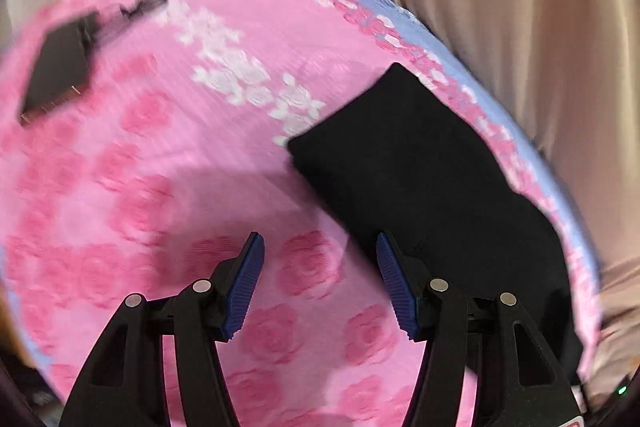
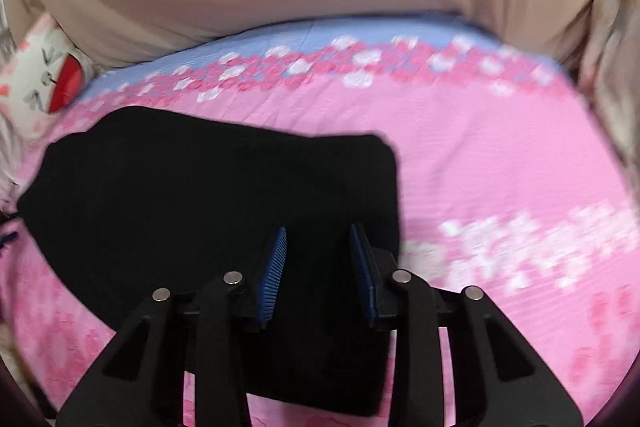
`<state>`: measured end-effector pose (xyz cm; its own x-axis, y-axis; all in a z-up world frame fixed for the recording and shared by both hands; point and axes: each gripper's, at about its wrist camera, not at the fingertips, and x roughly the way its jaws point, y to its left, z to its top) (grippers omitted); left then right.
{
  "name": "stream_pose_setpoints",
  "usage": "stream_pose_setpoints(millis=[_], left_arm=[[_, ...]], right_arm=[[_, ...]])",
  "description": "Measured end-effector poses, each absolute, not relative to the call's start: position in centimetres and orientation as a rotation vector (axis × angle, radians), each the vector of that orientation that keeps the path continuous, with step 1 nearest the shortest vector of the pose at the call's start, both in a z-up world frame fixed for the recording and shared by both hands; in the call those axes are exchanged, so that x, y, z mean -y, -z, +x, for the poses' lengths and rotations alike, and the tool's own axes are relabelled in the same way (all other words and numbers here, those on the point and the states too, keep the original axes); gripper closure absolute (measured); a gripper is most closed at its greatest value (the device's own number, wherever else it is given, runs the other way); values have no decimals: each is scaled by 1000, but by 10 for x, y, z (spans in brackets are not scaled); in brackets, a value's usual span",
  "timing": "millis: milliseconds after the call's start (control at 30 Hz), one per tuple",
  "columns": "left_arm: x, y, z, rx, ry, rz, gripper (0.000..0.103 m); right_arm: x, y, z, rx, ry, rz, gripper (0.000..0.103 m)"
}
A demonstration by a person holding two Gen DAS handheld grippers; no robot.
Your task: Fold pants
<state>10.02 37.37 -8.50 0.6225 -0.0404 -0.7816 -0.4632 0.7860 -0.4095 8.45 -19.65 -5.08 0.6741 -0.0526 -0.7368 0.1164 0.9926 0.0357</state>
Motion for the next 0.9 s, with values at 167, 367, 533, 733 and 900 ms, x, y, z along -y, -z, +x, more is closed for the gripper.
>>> stream_pose_setpoints(millis=[167, 367, 533, 733, 900], left_arm=[[-377, 81, 122, -828, -293, -718, 34], [-395, 89, 128, -746, -188, -971, 34], [-401, 99, 123, -703, -118, -1104, 34], [-392, 97, 145, -750, -176, -943, 89], [-385, 90, 154, -735, -195, -902, 93]], right_arm=[[180, 33, 71, -793, 79, 55, 68], [173, 20, 62, -770, 63, 57, 62], [179, 21, 60, -776, 68, 68, 56], [185, 29, 63, -794, 68, 97, 52], [190, 30, 58, -783, 77, 114, 50]])
